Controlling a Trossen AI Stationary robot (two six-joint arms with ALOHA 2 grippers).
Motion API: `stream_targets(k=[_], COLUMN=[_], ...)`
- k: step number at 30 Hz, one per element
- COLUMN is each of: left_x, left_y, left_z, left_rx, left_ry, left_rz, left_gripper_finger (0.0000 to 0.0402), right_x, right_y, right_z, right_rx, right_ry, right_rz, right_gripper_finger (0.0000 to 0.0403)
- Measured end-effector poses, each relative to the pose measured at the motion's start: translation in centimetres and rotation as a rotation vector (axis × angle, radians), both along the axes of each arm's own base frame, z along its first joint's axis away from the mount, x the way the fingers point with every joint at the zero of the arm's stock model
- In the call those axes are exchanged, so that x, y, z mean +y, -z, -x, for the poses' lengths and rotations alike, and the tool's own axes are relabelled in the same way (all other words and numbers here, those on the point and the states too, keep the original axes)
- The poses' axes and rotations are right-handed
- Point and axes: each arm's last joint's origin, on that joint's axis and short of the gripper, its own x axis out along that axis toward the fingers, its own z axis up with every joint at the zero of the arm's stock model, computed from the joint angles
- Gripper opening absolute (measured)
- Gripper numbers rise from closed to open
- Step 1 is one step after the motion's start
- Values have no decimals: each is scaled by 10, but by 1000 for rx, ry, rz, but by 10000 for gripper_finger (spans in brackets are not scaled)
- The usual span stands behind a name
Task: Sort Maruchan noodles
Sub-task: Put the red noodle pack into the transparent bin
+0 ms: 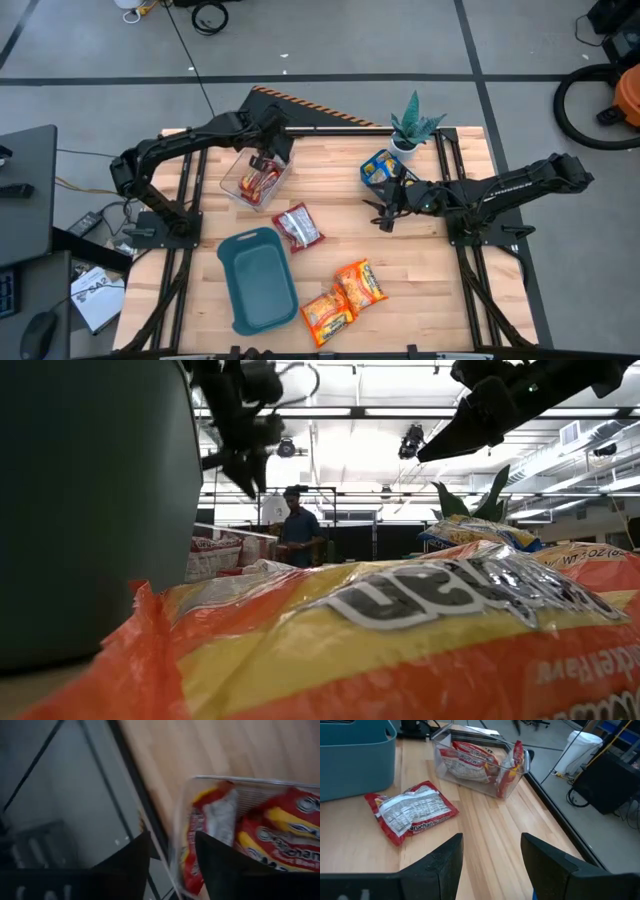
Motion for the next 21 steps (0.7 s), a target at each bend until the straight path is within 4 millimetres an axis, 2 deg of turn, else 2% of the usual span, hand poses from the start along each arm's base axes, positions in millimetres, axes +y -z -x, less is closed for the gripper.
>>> stream_targets(k=[5, 8, 11, 14, 21], left_x=[-18, -38, -65, -95, -157], left_y=[-29, -30, -21, -5, 20], left_z=[-14, -23, -34, -43, -67], left_rx=[-151, -245, -282, -247, -191], left_ry=[-83, -96, -85, -102, -106], left_rz=[15, 161, 302, 377, 410], left_gripper_finger=[190, 191, 192, 192, 192], right_x=[-1, -2, -2, -2, -4], right_y=[0, 0, 0, 0, 2], right_z=[0, 0, 0, 0, 0], right_rx=[2, 3, 3, 3, -17], right_ry=[3, 7, 8, 9, 13], right_rz=[6, 7, 5, 3, 3], right_gripper_finger=[204, 204, 204, 204, 204])
